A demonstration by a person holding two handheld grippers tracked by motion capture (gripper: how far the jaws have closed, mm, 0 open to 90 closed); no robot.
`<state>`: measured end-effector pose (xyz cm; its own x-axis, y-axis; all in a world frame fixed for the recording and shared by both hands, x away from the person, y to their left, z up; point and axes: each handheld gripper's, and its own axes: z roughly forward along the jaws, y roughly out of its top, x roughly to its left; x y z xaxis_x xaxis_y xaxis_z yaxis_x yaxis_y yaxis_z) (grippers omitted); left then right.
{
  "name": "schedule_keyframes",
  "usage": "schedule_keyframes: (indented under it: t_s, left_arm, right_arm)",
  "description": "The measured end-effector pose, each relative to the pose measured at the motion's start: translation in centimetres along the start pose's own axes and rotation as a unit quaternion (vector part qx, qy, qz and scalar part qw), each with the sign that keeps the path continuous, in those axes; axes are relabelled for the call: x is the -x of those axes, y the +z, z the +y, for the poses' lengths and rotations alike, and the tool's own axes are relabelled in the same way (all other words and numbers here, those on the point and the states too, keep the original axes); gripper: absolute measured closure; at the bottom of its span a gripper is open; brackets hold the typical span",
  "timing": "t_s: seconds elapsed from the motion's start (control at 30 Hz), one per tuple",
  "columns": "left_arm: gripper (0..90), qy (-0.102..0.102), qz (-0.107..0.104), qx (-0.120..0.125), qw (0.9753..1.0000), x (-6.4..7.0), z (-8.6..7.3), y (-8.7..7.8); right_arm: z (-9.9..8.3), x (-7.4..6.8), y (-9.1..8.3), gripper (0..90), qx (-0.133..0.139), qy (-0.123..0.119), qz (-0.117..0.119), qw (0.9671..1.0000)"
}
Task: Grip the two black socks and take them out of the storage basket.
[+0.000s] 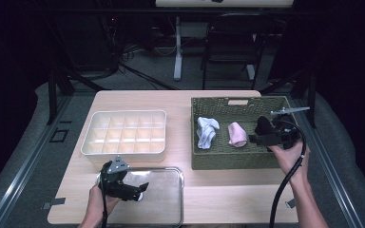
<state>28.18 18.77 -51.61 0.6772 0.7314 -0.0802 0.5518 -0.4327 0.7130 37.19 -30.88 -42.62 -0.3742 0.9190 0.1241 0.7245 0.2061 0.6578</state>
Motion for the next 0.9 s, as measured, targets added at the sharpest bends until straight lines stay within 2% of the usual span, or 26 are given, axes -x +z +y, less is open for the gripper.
schedule_keyframes:
  t_s: [0.13,0.23,0.27,0.43,0.6,0.67,0.9]
  left_arm:
    - [0.0,0.001,0.001,-0.003,1.0,0.0,-0.3,0.1]
    - [0.0,-0.003,0.002,-0.001,1.0,-0.1,-0.4,0.0]
    - [0.0,-0.006,0.001,-0.002,1.0,-0.2,-0.4,-0.2]
    - [0.0,-0.003,0.005,-0.003,1.0,-0.2,-0.5,-0.1]
    - [0.0,-0.006,0.002,-0.008,1.0,-0.4,-0.6,-0.1]
    - [0.0,-0.006,0.003,-0.007,1.0,-0.4,-0.7,-0.2]
    - [0.0,-0.007,0.005,-0.005,1.0,-0.4,-0.7,-0.1]
  right_arm:
    - [0.7,1.0,0.7,2.2,-0.011,0.01,-0.001,0.9999]
    - [1.2,1.4,1.2,2.4,-0.019,0.011,-0.004,0.9998]
    - [1.7,1.8,1.7,2.5,-0.029,0.009,-0.007,0.9995]
    - [2.6,2.7,2.6,2.7,-0.038,0.01,-0.015,0.9991]
    - [2.8,3.5,3.1,2.8,-0.041,0.017,-0.018,0.9989]
    - [2.9,4.3,3.4,2.9,-0.047,0.021,-0.019,0.9985]
    - [3.1,5.2,4.3,3.1,-0.065,0.023,-0.024,0.9973]
